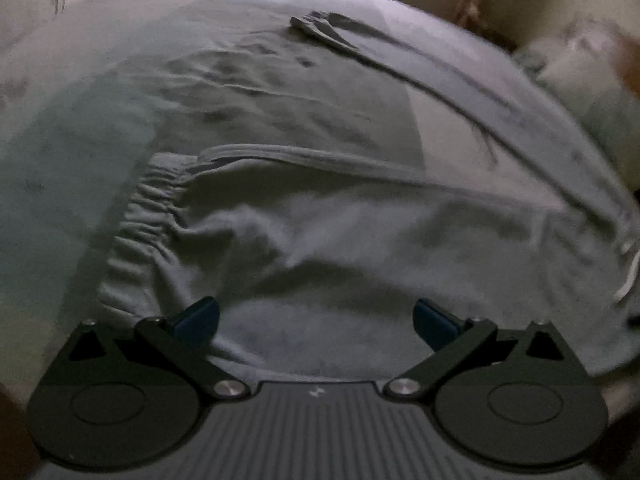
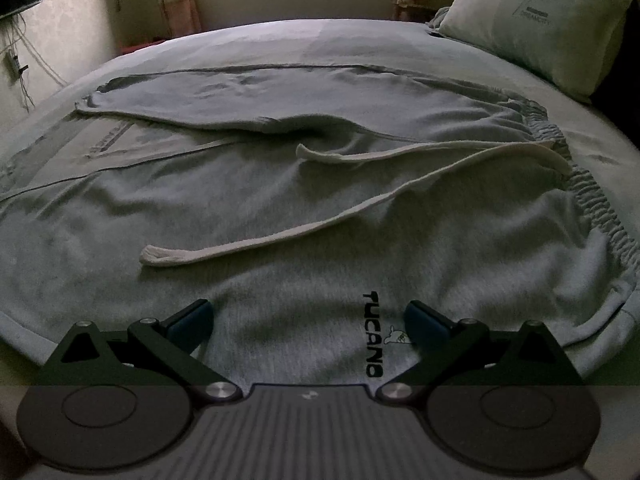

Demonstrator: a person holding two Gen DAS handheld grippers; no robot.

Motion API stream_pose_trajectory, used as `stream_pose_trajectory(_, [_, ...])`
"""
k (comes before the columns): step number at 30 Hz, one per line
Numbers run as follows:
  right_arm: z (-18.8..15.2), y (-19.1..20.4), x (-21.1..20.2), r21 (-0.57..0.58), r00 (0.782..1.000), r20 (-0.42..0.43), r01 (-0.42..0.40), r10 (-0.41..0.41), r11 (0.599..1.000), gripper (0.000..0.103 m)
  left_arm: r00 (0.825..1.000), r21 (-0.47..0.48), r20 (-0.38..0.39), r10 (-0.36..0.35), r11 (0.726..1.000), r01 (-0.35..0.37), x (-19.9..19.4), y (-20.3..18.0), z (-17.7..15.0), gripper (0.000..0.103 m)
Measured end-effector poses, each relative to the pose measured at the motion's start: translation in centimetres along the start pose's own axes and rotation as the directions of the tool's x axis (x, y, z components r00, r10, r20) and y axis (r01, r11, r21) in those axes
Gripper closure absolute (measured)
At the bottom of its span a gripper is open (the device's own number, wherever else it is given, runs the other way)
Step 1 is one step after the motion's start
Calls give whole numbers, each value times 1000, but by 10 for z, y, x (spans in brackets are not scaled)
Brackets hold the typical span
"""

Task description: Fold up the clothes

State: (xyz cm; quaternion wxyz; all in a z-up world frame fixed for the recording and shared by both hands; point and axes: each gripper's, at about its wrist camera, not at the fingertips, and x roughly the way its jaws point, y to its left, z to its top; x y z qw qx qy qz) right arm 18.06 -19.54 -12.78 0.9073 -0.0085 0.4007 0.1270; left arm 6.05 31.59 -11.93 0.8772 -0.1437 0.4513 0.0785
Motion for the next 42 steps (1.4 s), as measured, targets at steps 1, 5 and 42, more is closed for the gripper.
stream_pose_trajectory(1, [0,0,0,5,1000,3,-2,2,1000,0,1000,14,-5,8,1000,-8,0,-2,-3,1])
stream_pose_trajectory(5, [2,-4,-1,43,1000,5,-14,14,999,0,999,23,-21,44,999,-43,3,0,-12,1])
stream_pose_trajectory(42, [-16,-120,-29,126,998,55,15,-22,992,0,945,528,-91,-313,790,312,40,-423,-11,1])
